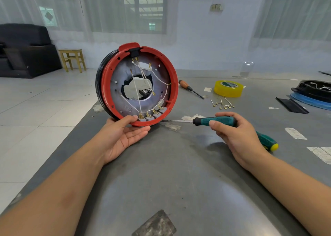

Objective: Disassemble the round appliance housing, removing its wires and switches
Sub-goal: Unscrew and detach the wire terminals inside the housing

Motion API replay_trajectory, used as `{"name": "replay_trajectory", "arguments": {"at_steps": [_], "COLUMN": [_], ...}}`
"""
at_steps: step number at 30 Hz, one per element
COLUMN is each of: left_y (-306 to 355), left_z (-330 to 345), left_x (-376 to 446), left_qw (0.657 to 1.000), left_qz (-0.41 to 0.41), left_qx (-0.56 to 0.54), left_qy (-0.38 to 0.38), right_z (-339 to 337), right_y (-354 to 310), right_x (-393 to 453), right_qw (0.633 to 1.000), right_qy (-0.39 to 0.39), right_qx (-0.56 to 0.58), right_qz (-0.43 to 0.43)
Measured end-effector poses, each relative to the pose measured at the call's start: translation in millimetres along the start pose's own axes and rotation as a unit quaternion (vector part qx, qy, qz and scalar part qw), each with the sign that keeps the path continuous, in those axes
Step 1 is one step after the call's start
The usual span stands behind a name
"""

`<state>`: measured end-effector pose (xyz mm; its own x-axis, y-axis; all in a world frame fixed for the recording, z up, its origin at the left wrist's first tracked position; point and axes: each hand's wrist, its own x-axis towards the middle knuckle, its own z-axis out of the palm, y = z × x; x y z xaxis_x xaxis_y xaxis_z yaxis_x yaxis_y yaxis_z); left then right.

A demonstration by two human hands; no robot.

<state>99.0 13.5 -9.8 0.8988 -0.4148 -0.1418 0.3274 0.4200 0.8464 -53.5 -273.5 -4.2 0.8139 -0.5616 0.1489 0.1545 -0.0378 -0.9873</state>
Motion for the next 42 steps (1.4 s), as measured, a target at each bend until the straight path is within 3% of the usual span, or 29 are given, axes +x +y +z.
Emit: {"name": "replay_trajectory", "arguments": {"at_steps": [3, 12, 18, 27, 36, 42], "left_y": [0.0, 0.1, -0.5, -1.9, -1.2, -1.7], "left_z": [0.0, -0.5, -1.8, -1.6, 2.0, 6.5], "left_x": [-0.4, -0.3, 1.1, 2.5, -0.1, -1.1], "left_qw": [1.000, 1.000, 1.000, 1.000, 0.999, 0.997], "left_qz": [0.002, 0.001, 0.000, 0.000, 0.000, 0.003], "left_qx": [-0.002, 0.001, 0.015, 0.031, 0.053, 0.074], "left_qy": [0.000, 0.003, 0.004, 0.007, 0.001, 0.012], "right_z": [1.6, -6.7, -5.0, 3.4, 9.5, 4.9], "right_y": [-1.0, -5.3, -6.9, -12.8, -20.7, -29.6], "right_x": [2.3, 10.1, 9.9, 5.4, -0.2, -1.8], "right_qw": [0.997, 0.989, 0.979, 0.980, 0.993, 0.990], "right_qy": [0.035, 0.071, 0.057, 0.011, 0.003, 0.003], "right_qx": [0.068, 0.128, 0.195, 0.197, 0.118, -0.060], "right_qz": [0.001, -0.008, -0.005, 0.002, -0.007, -0.125]}}
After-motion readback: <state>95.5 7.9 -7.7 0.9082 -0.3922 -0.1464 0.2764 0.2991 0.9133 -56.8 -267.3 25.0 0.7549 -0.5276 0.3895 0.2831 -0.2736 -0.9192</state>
